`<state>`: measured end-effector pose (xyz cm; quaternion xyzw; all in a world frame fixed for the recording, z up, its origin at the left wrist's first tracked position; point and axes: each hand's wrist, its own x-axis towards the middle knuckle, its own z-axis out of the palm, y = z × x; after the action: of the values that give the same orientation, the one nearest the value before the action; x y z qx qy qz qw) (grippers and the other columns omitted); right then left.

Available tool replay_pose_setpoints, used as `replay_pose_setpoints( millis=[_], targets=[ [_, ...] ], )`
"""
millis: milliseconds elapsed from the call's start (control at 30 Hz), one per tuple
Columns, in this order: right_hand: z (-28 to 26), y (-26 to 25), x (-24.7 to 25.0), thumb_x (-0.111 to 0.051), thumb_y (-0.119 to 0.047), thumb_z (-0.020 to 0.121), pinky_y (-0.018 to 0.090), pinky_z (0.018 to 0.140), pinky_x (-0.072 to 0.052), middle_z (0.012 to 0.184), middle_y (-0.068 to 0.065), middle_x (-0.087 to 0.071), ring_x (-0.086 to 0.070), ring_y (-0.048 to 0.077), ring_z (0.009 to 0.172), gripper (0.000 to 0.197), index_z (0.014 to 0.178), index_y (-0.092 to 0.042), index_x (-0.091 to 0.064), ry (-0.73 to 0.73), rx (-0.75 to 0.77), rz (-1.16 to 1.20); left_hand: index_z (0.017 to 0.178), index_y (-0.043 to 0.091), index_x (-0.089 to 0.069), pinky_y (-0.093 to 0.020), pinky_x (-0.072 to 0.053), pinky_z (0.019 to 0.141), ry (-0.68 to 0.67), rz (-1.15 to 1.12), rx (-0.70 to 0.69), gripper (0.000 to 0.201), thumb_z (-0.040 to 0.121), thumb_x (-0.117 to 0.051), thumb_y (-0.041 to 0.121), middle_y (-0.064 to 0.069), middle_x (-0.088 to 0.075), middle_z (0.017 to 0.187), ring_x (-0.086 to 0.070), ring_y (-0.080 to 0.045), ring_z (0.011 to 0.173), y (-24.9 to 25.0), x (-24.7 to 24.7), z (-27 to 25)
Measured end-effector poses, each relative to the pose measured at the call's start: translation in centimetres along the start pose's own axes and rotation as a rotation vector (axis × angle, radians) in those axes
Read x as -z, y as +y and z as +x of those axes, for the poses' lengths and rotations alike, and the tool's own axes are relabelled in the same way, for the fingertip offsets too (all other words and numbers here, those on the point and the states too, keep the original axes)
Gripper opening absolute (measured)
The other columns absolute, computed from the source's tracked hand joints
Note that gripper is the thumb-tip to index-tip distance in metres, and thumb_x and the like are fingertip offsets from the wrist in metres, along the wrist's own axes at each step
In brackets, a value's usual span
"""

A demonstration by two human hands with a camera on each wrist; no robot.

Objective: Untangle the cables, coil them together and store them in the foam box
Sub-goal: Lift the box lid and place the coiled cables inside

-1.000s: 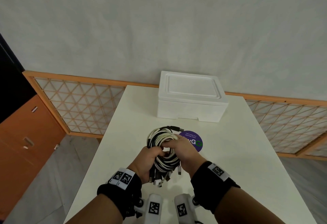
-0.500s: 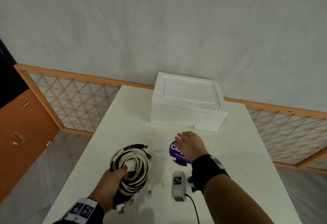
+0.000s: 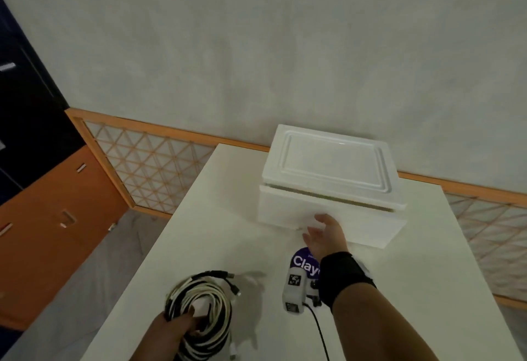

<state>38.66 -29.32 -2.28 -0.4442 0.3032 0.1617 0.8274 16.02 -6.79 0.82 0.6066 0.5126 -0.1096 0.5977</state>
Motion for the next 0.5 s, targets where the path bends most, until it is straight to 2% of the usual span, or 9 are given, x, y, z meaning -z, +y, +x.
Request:
replay_pose_setpoints(
  millis=[67,133,200,267,367,400,433,467,500],
  targets=[
    [-1.9,2.3,1.4,-0.056,-0.010,0.084,0.030,0.070,-0.047,0.083,0.009,-0.054,-0.055,0.021,0.073,0.005,0.088,-0.008,-0.059,-0.024,-0.026,0.000,0.100,-0.016,-0.064,-0.033,-0.041,0.074,-0.073,-0.023,-0.049,0.020,0.086,-0.063,-0.002,-0.019,-0.070,0.082,-0.061,-0.031,0.083,0.6,0.1,-0.7],
    [-3.9,5.0,3.2,-0.052,-0.005,0.084,0.030,0.071,-0.048,0.083,0.012,-0.058,-0.058,0.025,0.078,0.006,0.081,-0.008,-0.056,-0.028,-0.083,0.086,0.092,-0.011,-0.068,-0.035,-0.044,0.065,-0.164,-0.111,-0.097,0.016,0.089,-0.058,0.000,-0.015,-0.070,0.063,-0.063,-0.030,0.073,1.4,-0.1,-1.8],
    [-4.8,7.4,5.1,-0.055,-0.019,0.085,0.034,0.069,-0.048,0.074,0.007,-0.058,-0.058,0.023,0.075,0.016,0.070,-0.013,-0.055,-0.001,-0.140,0.086,0.089,-0.006,-0.070,-0.036,-0.049,0.066,-0.262,-0.187,-0.141,0.021,0.092,-0.051,0.003,-0.021,-0.072,0.074,-0.067,-0.036,0.073,2.2,-0.7,-2.8],
    [-6.3,8.1,6.8,-0.060,-0.040,0.084,0.033,0.066,-0.048,0.069,0.004,-0.058,-0.059,0.021,0.069,0.030,0.072,-0.013,-0.057,-0.059,-0.220,0.009,0.091,-0.004,-0.072,-0.035,-0.051,0.066,-0.320,-0.194,-0.220,0.024,0.092,-0.048,0.003,-0.025,-0.072,0.085,-0.070,-0.035,0.072,3.2,-1.6,-3.4],
    [-10.6,6.0,7.1,-0.052,-0.007,0.085,0.032,0.065,-0.050,0.072,0.011,-0.061,-0.063,0.028,0.068,0.010,0.092,-0.004,-0.057,-0.082,-0.161,-0.218,0.090,-0.003,-0.072,-0.032,-0.053,0.060,-0.366,-0.166,-0.355,0.025,0.090,-0.047,0.002,-0.024,-0.072,0.085,-0.070,-0.032,0.072,4.5,-3.2,-4.3],
    [-12.0,4.6,6.5,-0.053,0.000,0.084,0.031,0.061,-0.051,0.074,0.012,-0.062,-0.062,0.027,0.068,0.013,0.096,-0.002,-0.057,-0.074,-0.066,-0.317,0.091,-0.003,-0.071,-0.034,-0.054,0.062,-0.376,-0.154,-0.402,0.023,0.089,-0.048,0.000,-0.024,-0.072,0.084,-0.070,-0.033,0.073,4.9,-3.7,-4.4],
    [-13.6,3.1,5.7,-0.055,0.004,0.082,0.028,0.056,-0.051,0.078,0.010,-0.062,-0.061,0.026,0.071,0.020,0.101,-0.002,-0.055,-0.060,0.136,-0.426,0.091,-0.001,-0.072,-0.038,-0.055,0.065,-0.385,-0.140,-0.447,0.022,0.087,-0.050,-0.001,-0.023,-0.072,0.086,-0.071,-0.034,0.076,5.4,-4.2,-4.6],
    [-15.0,2.1,4.8,-0.058,0.004,0.080,0.021,0.057,-0.051,0.086,0.006,-0.061,-0.060,0.023,0.078,0.028,0.106,-0.005,-0.052,-0.060,0.404,-0.529,0.090,0.003,-0.073,-0.041,-0.055,0.070,-0.400,-0.118,-0.485,0.020,0.084,-0.054,0.001,-0.022,-0.073,0.088,-0.071,-0.035,0.080,5.8,-4.7,-4.8],
    [-16.8,0.7,3.6,-0.063,-0.002,0.078,0.013,0.066,-0.050,0.099,0.000,-0.059,-0.058,0.018,0.091,0.038,0.113,-0.011,-0.049,-0.086,0.699,-0.687,0.090,0.007,-0.074,-0.043,-0.055,0.075,-0.423,-0.088,-0.526,0.019,0.080,-0.058,0.004,-0.019,-0.074,0.089,-0.071,-0.034,0.084,6.1,-5.3,-4.9]
  ],
)
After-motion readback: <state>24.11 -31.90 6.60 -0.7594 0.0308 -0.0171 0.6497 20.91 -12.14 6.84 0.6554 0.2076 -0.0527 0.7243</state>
